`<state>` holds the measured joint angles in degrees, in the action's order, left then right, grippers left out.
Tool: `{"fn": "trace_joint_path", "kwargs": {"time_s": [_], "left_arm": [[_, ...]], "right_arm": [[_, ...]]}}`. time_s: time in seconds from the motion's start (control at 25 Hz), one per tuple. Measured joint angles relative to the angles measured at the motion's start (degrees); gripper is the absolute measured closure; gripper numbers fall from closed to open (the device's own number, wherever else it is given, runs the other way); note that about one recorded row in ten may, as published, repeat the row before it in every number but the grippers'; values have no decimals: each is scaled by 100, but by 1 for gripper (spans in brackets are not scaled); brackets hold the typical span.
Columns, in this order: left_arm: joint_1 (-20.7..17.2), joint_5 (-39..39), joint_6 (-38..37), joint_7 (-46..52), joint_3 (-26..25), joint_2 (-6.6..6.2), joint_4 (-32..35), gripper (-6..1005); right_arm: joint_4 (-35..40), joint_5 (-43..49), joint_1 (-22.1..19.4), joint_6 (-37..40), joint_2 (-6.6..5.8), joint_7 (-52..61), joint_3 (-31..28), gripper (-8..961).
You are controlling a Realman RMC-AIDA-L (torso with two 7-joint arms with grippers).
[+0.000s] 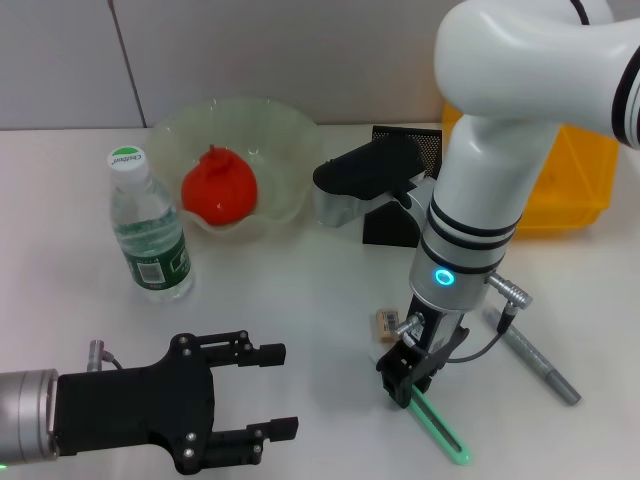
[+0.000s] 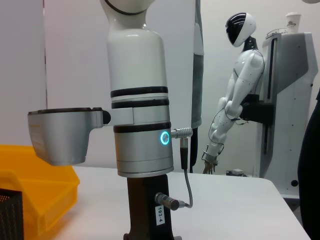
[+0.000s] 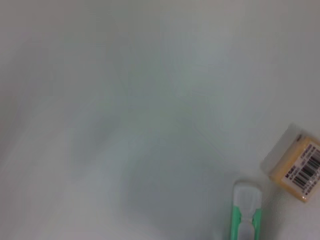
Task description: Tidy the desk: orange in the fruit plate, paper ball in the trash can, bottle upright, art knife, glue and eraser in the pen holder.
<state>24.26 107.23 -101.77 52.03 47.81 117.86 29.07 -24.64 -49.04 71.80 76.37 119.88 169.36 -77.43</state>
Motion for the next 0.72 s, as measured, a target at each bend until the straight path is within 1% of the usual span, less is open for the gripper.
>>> {"fn": "trace_joint_path", "kwargs": {"time_s": [0.36,0.56,0.64,0.68,0.72], "left_arm": [[0,0,-1,0,0,0,47,325],[-4,0,-1,0,0,0,51,325],[-12,0,-1,0,0,-4,55,325],[-15,0,-1,0,0,-12,56,325],[-15,0,-1,0,0,-12,56,325]], "right_arm": [[-17,0,-5,0,0,0,-14,702],[-27,0,-8,2,0,0,-43,789],[-102,-2,-37,7,-1,0,-59,789],[-368,9,-155,50,-40,0,-139,788],[-368,9,-155,50,-40,0,-139,788]]}}
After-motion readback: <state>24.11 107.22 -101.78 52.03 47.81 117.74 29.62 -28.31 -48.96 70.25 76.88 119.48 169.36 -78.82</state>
